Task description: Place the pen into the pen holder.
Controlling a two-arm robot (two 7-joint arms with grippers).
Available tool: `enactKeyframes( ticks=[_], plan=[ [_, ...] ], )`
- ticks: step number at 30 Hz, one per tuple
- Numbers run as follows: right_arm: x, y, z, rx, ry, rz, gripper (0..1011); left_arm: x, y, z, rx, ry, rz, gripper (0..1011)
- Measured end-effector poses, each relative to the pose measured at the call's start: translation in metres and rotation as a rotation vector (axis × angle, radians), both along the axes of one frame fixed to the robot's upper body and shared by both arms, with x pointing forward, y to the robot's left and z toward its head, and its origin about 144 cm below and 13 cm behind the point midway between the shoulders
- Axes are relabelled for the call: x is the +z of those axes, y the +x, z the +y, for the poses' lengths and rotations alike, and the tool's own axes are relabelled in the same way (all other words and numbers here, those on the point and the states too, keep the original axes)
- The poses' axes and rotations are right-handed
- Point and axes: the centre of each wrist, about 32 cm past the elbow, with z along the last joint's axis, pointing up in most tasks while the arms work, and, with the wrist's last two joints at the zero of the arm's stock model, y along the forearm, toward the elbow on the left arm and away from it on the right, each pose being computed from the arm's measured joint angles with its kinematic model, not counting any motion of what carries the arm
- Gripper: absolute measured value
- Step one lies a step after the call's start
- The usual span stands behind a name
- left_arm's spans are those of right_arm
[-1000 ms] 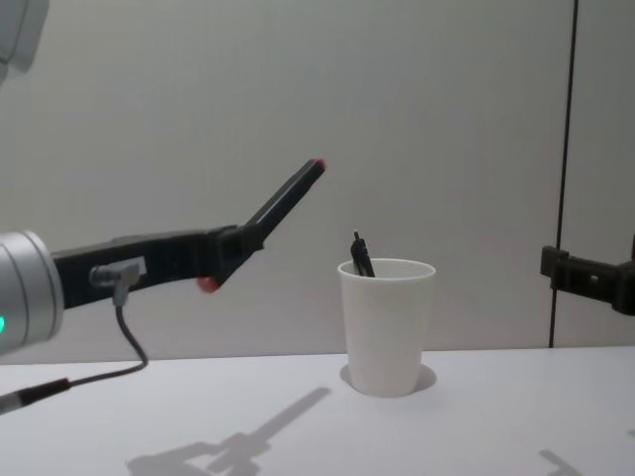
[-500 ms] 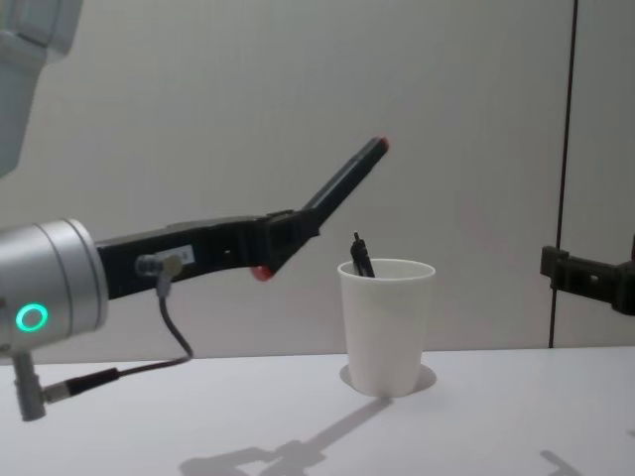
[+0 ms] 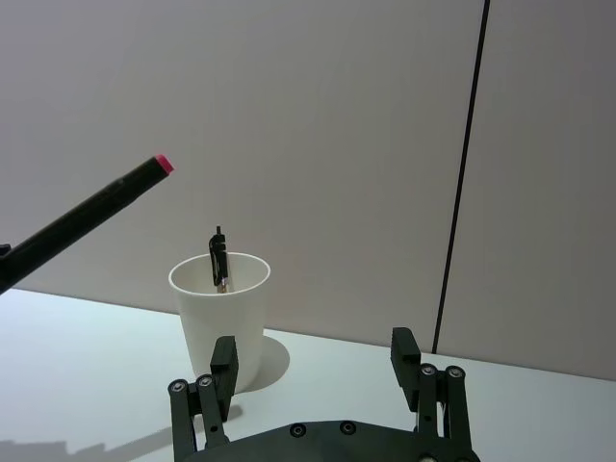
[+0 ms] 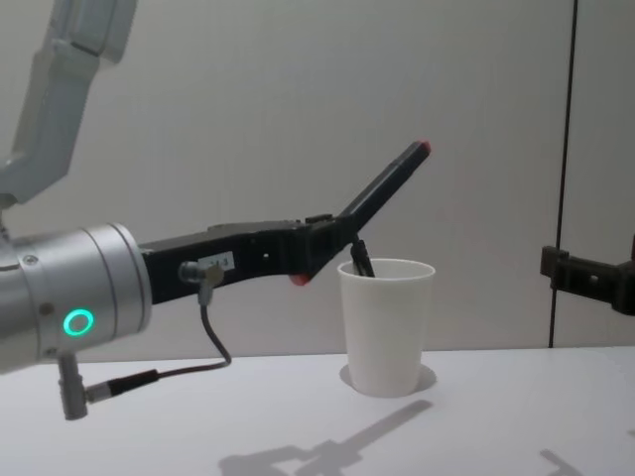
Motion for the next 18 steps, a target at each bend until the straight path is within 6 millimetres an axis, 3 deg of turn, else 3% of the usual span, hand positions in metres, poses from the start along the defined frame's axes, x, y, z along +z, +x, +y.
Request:
enactKeyframes(
  ticks=[18],
  plan=[
    [0.0000, 0.0000, 0.0000, 0.000, 0.000, 0.000, 1001, 0.0002, 0.0050, -0.0096, -0.057, 0.035, -0.040, 185]
  ],
)
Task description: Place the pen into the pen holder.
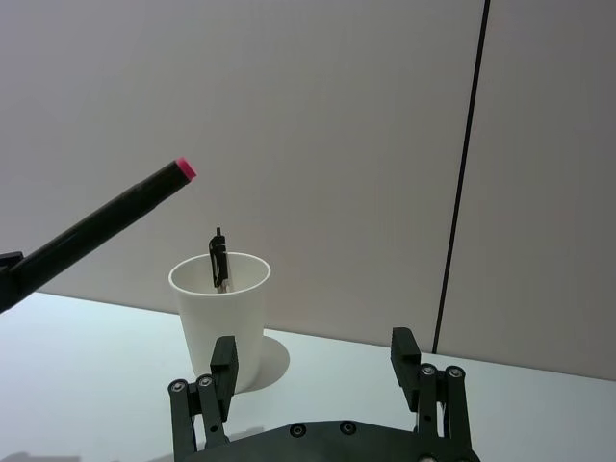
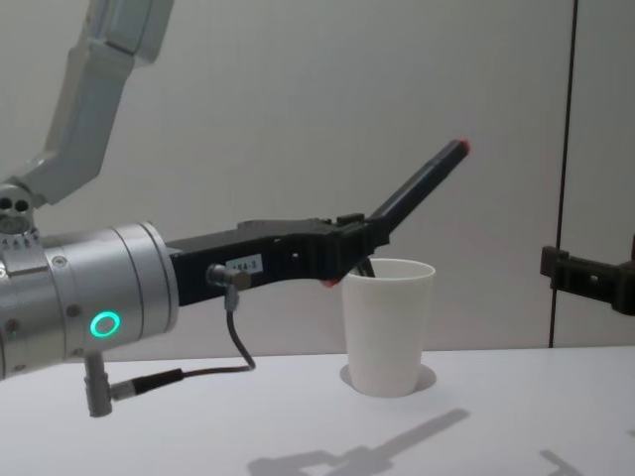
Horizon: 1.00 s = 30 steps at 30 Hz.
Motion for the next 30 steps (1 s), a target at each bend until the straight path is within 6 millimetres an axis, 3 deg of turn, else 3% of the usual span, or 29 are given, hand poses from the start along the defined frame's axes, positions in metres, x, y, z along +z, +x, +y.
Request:
enactKeyframes(
  ticks=[30],
  plan=[
    [0.0000, 0.0000, 0.0000, 0.000, 0.000, 0.000, 1001, 0.0057, 0.0018, -0.0068, -0.125, 0.031, -0.010, 185]
  ],
)
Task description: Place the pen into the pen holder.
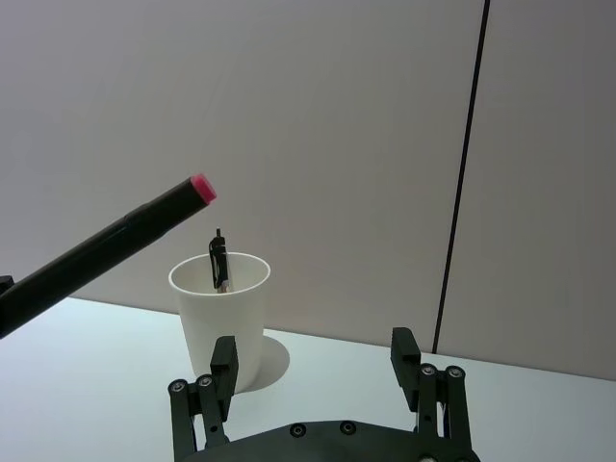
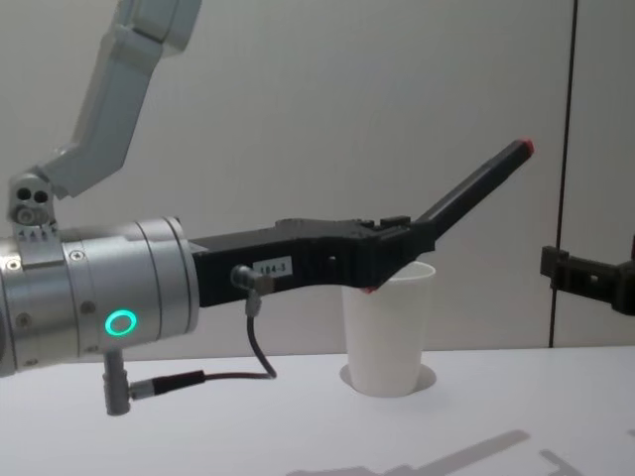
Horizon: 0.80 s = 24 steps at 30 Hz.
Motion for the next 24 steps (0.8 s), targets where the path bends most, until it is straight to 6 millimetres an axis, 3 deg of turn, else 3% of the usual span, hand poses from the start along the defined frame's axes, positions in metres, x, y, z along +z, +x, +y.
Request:
enactKeyframes(
  ticks=[24],
  plan=[
    [0.009, -0.017, -0.011, 0.147, 0.173, 0.065, 1001, 0.000, 0.001, -0.001, -0.010, 0.007, 0.000, 185]
  ],
)
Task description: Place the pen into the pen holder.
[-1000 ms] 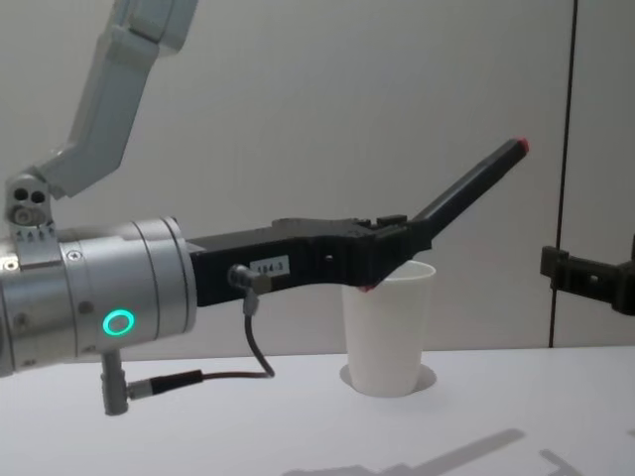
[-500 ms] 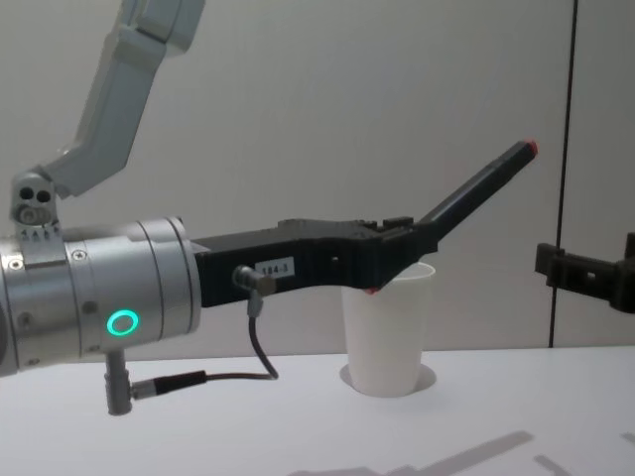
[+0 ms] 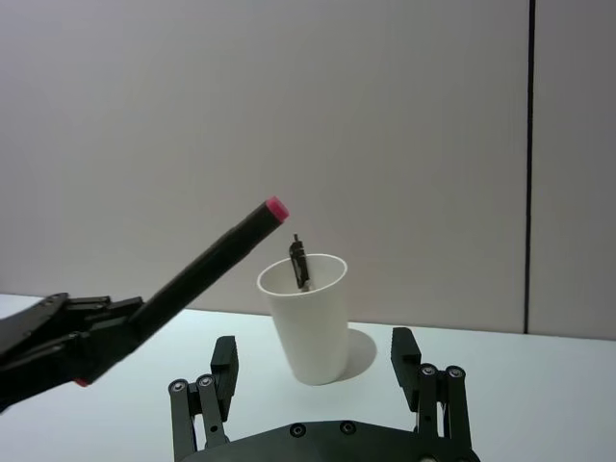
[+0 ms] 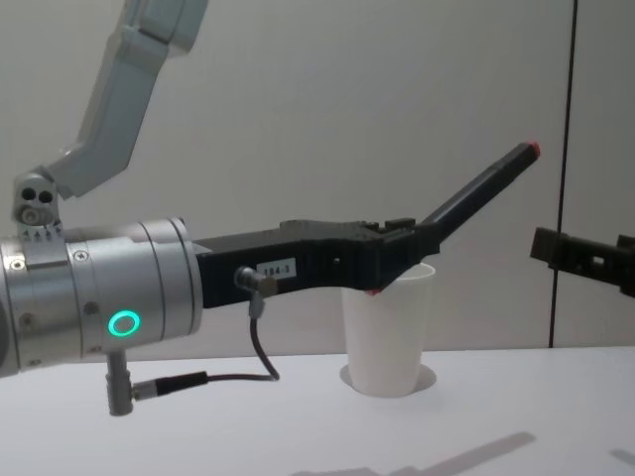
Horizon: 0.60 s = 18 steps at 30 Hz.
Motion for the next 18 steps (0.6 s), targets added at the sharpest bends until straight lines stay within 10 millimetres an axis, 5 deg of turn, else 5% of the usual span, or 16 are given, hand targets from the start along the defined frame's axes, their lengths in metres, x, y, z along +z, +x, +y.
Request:
enactKeyframes(
  ticks=[18],
  plan=[
    [0.002, -0.011, -0.012, 0.122, 0.262, 0.132, 1001, 0.000, 0.000, 0.000, -0.001, 0.001, -0.001, 185]
  ],
)
